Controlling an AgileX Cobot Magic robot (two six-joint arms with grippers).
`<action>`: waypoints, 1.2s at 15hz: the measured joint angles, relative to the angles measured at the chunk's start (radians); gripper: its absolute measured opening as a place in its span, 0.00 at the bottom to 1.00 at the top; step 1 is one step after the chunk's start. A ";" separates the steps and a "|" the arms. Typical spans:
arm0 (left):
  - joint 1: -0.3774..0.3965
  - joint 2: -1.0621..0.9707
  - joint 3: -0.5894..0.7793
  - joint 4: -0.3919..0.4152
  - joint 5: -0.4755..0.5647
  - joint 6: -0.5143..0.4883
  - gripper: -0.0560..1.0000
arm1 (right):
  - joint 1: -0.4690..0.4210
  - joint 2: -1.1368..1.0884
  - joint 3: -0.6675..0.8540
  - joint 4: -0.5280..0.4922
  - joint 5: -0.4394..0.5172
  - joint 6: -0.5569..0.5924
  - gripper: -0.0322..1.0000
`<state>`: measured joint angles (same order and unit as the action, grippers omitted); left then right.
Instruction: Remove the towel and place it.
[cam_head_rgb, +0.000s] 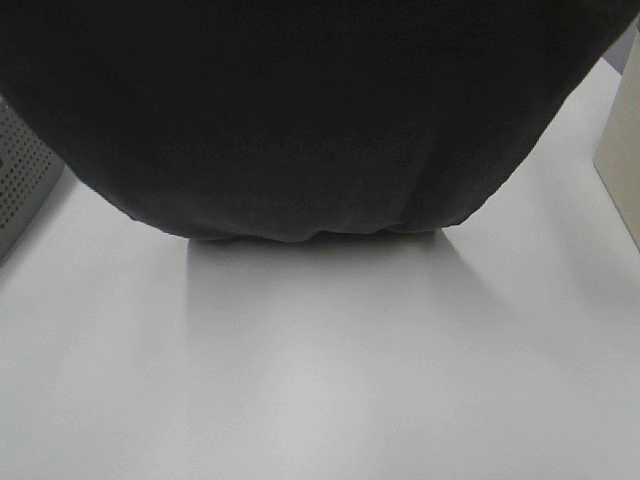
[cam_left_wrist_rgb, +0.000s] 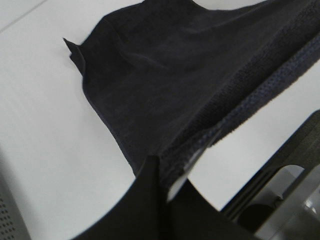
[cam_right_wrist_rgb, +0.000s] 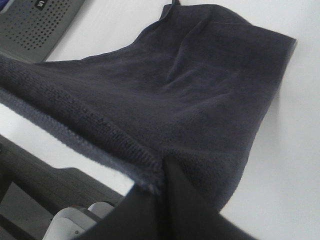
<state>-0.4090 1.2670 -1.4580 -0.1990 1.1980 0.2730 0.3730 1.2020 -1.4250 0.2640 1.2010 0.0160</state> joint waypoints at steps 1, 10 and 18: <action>0.000 -0.036 0.057 -0.028 -0.003 0.002 0.05 | 0.000 -0.046 0.045 0.018 -0.001 0.003 0.04; -0.002 -0.204 0.518 -0.260 -0.026 0.002 0.05 | 0.000 -0.347 0.484 0.127 -0.004 0.063 0.04; -0.178 -0.118 0.754 -0.299 -0.049 -0.071 0.05 | 0.000 -0.347 0.790 0.158 -0.007 0.103 0.04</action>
<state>-0.5870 1.1490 -0.7040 -0.4980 1.1490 0.2020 0.3730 0.8550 -0.6350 0.4220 1.1940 0.1190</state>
